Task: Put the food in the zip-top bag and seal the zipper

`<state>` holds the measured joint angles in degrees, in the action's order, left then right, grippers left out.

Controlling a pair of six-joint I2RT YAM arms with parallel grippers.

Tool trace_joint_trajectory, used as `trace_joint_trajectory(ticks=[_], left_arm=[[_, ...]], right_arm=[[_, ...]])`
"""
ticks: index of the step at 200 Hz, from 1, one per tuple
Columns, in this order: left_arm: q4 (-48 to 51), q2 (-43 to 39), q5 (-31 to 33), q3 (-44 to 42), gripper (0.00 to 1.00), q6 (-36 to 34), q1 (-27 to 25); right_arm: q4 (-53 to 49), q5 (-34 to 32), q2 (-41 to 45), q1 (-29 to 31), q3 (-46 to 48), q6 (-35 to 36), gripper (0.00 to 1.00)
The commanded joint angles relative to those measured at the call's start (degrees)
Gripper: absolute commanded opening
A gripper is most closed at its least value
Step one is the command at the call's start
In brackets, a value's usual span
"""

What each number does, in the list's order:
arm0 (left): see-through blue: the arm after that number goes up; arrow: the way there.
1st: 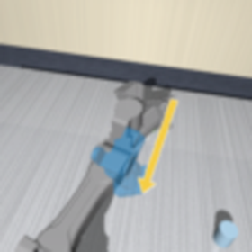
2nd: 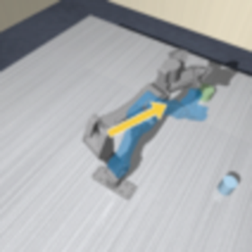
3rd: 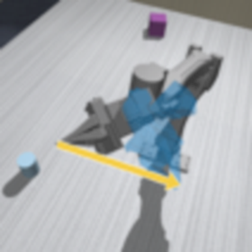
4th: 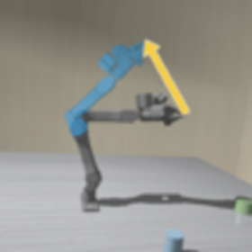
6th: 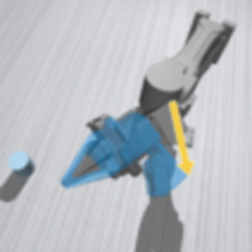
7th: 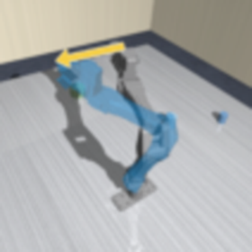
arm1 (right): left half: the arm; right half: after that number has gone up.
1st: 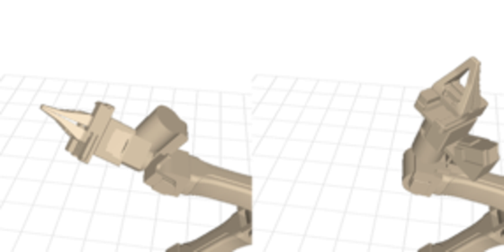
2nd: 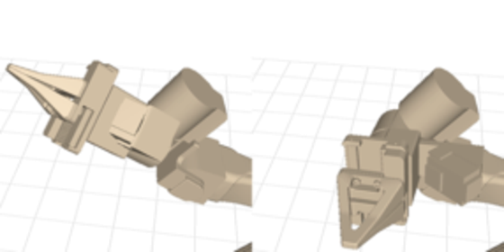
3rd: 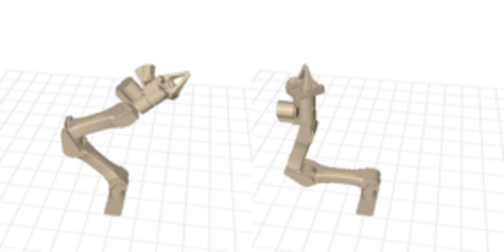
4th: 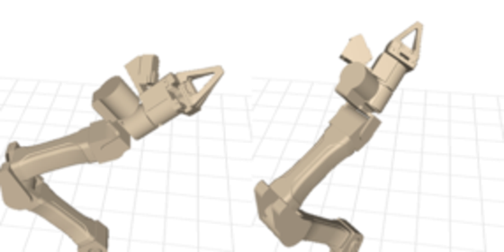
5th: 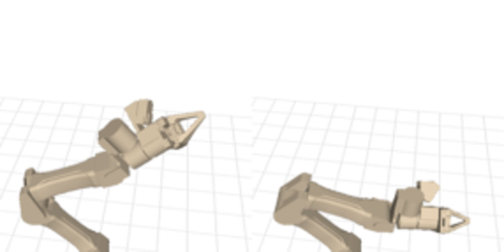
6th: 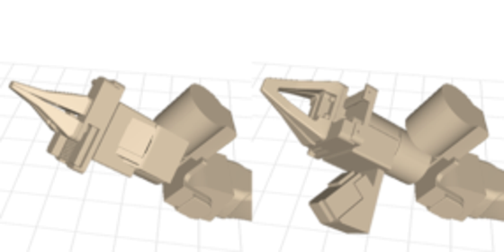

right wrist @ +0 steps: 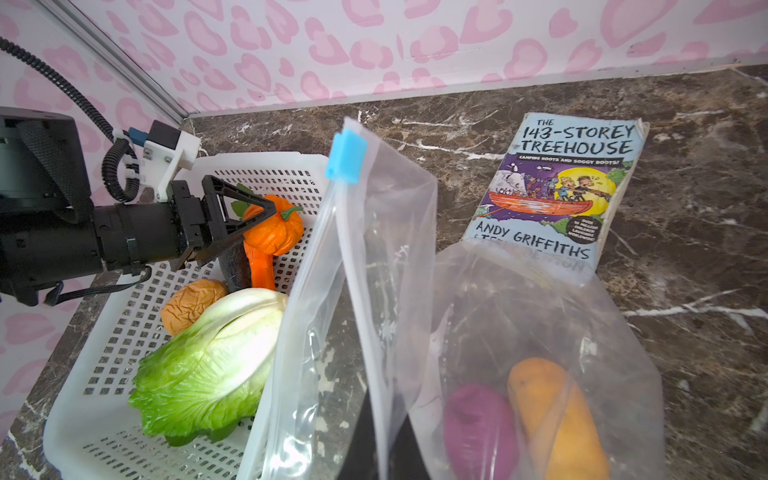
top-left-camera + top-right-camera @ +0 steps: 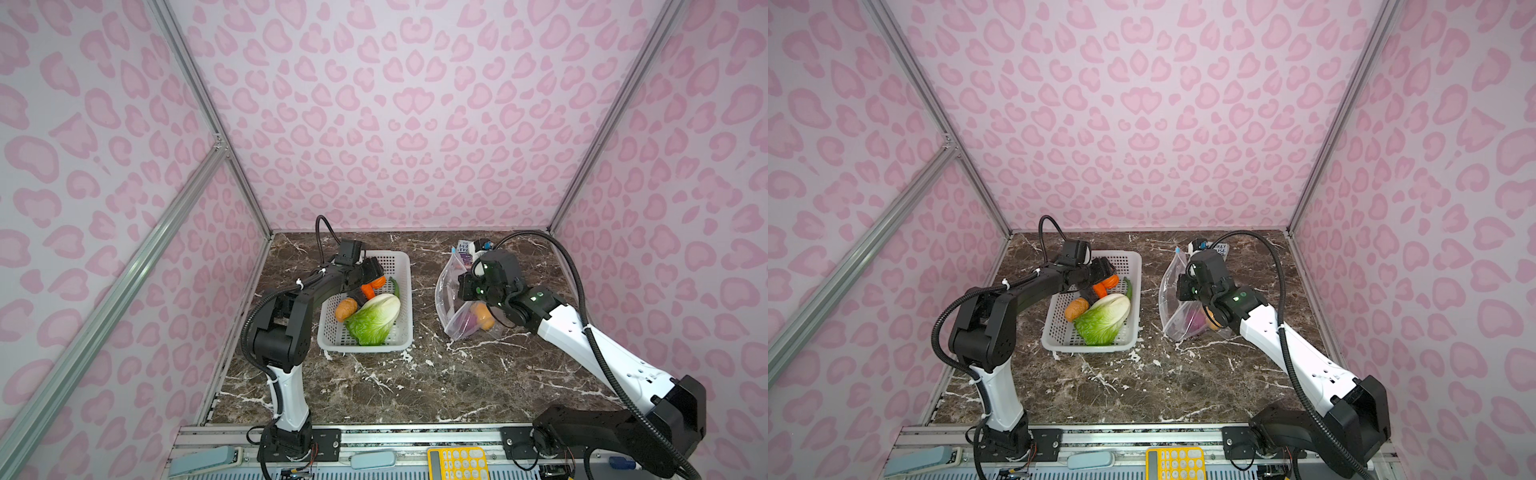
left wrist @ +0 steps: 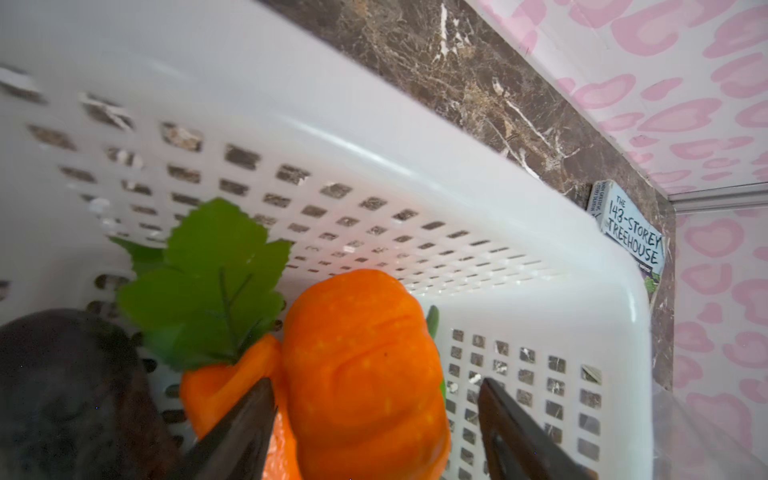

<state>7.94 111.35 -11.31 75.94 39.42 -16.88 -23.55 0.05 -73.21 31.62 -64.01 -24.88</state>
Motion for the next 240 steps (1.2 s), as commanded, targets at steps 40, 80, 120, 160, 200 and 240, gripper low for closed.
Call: trace_joint_trajectory(ticks=[40, 80, 120, 160, 200, 240], left_arm=[[0.40, 2.09, 0.53, 2.72, 0.69, 0.00, -0.44], [1.74, 2.78, 1.49, 3.33, 0.68, -1.39, -0.46], [3.81, 4.66, 1.38, 4.65, 0.73, -2.37, -1.05], [4.69, 5.88, 1.60, 5.80, 0.72, -2.93, -1.58], [4.28, 4.34, 2.64, 5.19, 0.55, -3.03, -1.57], [3.66, 0.37, 3.05, 4.33, 0.45, -3.21, -1.53]], right_arm=[[0.35, -0.91, 0.53, 0.09, 0.46, 0.01, 0.00], [0.52, -0.85, 0.62, -0.02, 0.60, 0.09, 0.00], [0.35, -1.02, 0.74, 0.03, 0.56, 0.06, 0.00], [0.19, -1.29, 0.96, 0.02, 0.58, 0.05, 0.00], [0.17, -1.46, 1.16, 0.01, 0.64, 0.10, 0.00], [0.51, -1.31, 1.23, 0.02, 0.73, 0.05, 0.00]])
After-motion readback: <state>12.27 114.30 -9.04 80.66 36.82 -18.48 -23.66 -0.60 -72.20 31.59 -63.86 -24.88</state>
